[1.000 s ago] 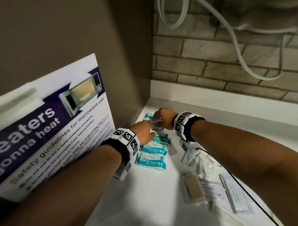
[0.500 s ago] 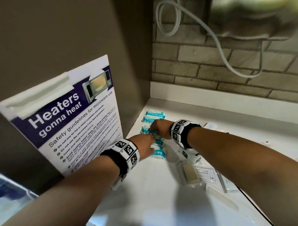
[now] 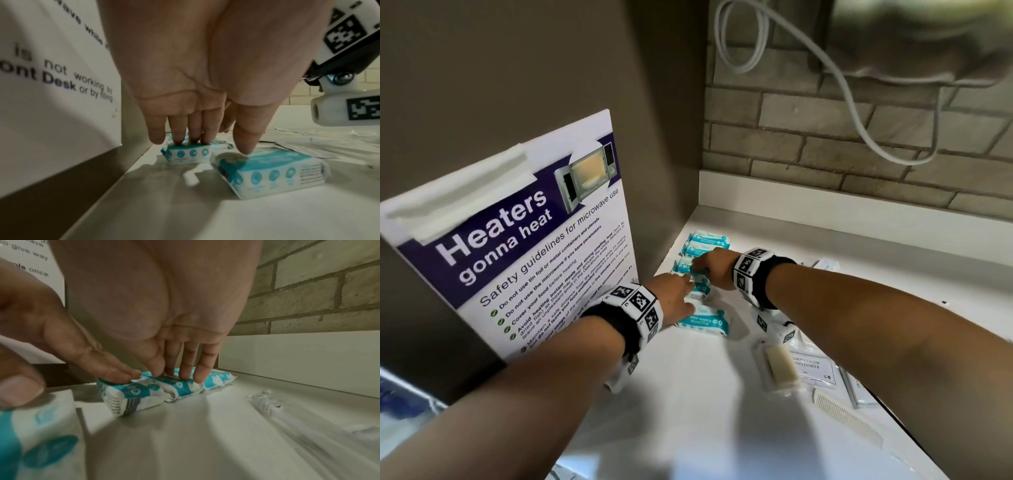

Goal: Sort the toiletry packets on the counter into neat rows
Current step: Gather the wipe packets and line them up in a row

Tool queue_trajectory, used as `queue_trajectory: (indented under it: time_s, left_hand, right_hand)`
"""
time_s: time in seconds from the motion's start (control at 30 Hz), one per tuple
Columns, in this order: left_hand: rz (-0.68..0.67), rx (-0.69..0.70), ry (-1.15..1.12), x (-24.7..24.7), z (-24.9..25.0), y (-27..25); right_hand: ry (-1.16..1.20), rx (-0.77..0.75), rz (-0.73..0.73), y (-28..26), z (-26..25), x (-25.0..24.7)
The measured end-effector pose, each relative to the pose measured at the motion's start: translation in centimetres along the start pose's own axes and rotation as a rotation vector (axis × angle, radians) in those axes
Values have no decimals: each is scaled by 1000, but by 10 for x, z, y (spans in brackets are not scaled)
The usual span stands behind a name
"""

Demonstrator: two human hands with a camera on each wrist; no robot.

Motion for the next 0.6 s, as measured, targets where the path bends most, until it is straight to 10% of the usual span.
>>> queue_trajectory:
  time_s: [0.6]
  left_hand:
    - [-19, -27, -113, -1, -5, 10]
  right_hand:
    - [-136, 23, -72, 7, -1, -3]
Point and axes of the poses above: each hand's wrist, its own y-axis towards the middle knuckle, its own x-axis out of the palm, z = x × y, the point moved 2 cm from there along y, towards the middle knuckle, and after that the axes turned 2 degrees about -y, right-handed, at the moved point
